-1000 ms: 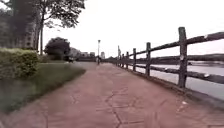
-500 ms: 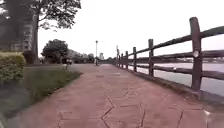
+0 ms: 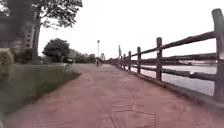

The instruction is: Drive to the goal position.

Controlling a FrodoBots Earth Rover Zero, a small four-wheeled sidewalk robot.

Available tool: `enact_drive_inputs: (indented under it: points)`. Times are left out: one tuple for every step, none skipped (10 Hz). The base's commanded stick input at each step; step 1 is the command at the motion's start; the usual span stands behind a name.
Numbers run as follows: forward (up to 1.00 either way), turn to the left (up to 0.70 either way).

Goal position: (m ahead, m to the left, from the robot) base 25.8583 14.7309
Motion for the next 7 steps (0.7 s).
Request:
enact_drive_inputs:
  points:
    - [1.0, 0.0]
    - [1.0, 0.0]
    - [1.0, 0.0]
    - [1.0, 0.01]
    - [1.0, 0.15]
    - [1.0, 0.3]
    - [1.0, 0.14]
